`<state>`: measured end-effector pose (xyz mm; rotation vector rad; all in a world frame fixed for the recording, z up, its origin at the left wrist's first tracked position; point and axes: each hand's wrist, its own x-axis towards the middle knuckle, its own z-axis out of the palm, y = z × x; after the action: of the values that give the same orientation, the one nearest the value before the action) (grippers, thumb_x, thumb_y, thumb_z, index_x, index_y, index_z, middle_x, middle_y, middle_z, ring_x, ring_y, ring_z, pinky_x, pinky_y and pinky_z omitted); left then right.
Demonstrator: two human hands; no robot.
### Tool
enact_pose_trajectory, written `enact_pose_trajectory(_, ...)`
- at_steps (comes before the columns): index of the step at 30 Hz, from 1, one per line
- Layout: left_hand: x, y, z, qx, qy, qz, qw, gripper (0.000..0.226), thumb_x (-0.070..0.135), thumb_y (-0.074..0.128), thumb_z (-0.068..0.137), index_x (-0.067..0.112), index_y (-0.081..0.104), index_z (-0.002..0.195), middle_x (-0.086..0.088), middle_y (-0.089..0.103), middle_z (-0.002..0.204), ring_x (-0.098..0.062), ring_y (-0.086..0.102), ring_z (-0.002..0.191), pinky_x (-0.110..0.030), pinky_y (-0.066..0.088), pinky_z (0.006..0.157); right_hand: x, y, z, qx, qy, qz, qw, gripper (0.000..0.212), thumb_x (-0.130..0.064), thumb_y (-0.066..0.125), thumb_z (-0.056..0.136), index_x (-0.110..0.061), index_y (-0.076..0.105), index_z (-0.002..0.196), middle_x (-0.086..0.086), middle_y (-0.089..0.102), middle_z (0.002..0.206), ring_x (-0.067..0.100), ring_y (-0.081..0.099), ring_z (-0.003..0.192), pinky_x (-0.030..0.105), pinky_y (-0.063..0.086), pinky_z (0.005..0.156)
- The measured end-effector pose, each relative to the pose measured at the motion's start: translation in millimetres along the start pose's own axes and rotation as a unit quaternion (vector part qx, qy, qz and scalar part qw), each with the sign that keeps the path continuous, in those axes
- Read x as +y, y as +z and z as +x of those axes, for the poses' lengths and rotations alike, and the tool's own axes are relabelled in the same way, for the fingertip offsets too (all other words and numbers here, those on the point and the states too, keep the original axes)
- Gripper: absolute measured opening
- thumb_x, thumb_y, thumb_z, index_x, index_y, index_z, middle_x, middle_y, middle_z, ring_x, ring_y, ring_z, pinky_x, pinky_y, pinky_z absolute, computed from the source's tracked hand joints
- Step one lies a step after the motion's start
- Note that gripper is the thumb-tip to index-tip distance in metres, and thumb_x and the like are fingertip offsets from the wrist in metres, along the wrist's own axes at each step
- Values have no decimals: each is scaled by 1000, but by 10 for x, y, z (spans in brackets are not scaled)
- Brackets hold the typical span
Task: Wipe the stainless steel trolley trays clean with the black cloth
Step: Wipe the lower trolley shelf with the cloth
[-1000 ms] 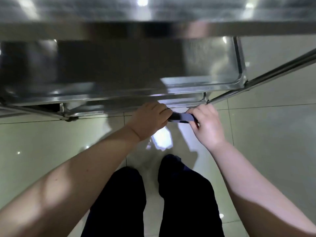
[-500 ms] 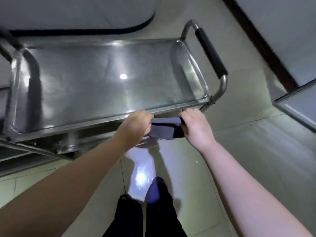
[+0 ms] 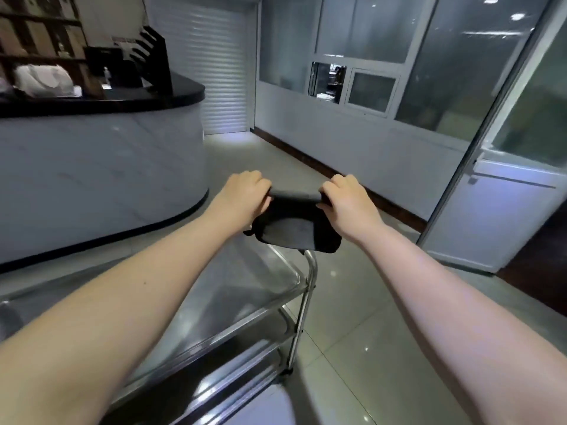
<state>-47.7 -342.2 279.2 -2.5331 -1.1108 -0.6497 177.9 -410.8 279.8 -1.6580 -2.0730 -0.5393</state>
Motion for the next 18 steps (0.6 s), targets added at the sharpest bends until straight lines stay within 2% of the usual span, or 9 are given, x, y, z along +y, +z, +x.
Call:
enact_pose_trajectory(5,337,-367,957,78,58,33,995,26,20,47,97,2,64,102,-18,62,100,-37,57,94,-41,38,72,699,-527,351,27,19,-39,999,15,-17,60,94,-5,59,103,15,57,104,36,47,95,44,39,74)
enact_pose_trajectory(8,633,-362,1499,104,63,38,992,28,25,48,97,6,64,110,-15,61,105,-36,55,98,-41,39,79,1207,-746,459,25,63,-20,997,13,-16,61,93,-9,58,104,12,58,105,34,50,97,44,43,77)
enact_pose_trajectory(13,1260,-5,2308,115,78,9,990,26,25,55,94,6,66,106,-15,61,101,-36,56,94,-41,40,76,2179,-939,472,15,132,-5,991,13,-17,66,90,-16,62,102,7,60,103,27,55,95,41,47,82)
enact_pose_trajectory(16,1582,336,2741,120,91,6,988,23,26,59,92,8,66,104,-12,62,96,-34,58,86,-38,35,70,2780,-908,439,16,134,5,991,11,-17,64,91,-17,61,101,1,56,100,21,52,91,36,45,79)
enact_pose_trajectory(18,1757,584,3003,120,81,-8,989,22,26,60,92,10,65,105,-10,62,97,-33,59,87,-38,36,73,3152,-811,475,10,129,-3,992,9,-17,63,92,-17,60,101,1,54,99,20,51,89,34,44,76)
